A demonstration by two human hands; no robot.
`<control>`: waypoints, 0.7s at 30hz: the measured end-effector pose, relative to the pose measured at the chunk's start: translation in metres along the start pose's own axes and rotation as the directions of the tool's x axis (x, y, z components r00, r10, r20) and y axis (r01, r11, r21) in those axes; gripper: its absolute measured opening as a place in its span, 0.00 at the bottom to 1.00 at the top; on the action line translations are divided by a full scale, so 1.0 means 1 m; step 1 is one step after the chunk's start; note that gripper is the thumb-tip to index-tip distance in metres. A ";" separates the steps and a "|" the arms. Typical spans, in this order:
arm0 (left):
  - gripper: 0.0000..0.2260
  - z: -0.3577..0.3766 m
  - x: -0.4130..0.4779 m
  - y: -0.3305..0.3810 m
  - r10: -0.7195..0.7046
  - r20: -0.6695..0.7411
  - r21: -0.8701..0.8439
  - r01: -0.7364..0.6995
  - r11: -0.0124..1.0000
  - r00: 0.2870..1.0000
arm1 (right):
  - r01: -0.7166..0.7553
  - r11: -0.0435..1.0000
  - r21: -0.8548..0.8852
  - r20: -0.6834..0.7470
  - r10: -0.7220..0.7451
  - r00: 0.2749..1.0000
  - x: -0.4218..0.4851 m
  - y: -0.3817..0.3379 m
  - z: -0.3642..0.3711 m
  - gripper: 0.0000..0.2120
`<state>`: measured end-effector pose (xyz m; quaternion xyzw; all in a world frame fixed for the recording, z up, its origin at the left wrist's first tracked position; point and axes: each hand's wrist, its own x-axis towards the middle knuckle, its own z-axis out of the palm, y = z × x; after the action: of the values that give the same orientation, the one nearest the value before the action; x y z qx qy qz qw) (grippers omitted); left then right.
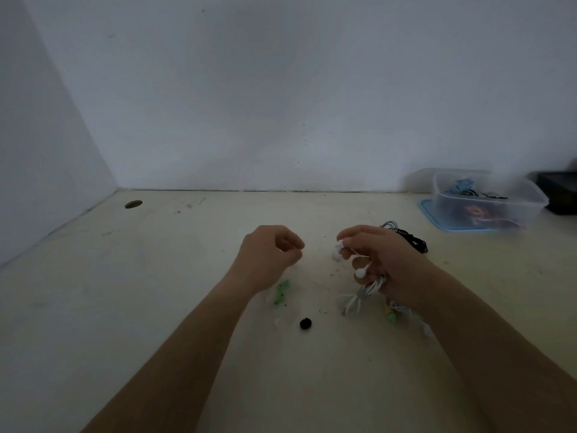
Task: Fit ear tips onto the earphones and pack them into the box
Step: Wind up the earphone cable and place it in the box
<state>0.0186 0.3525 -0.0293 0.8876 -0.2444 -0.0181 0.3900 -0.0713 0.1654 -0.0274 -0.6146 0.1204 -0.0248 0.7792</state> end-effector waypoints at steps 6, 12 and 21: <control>0.07 0.000 -0.022 0.013 -0.062 0.062 -0.674 0.087 0.734 0.996 | 0.160 0.987 -0.022 -0.014 -0.161 0.987 -0.006 0.008 -0.001 0.05; 0.10 0.004 -0.031 0.015 -0.075 0.205 -0.914 0.219 0.343 0.976 | 0.279 0.957 -0.078 0.001 -0.280 0.960 -0.019 0.009 0.010 0.07; 0.09 0.004 -0.034 0.015 -0.047 0.191 -0.915 0.195 0.353 0.980 | 0.338 0.934 -0.118 0.017 -0.339 0.941 -0.024 0.012 0.015 0.06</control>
<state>-0.0190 0.3566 -0.0267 0.5244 -0.1502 -0.2400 0.8030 -0.0924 0.1865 -0.0316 -0.6715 0.0155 -0.1524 0.7250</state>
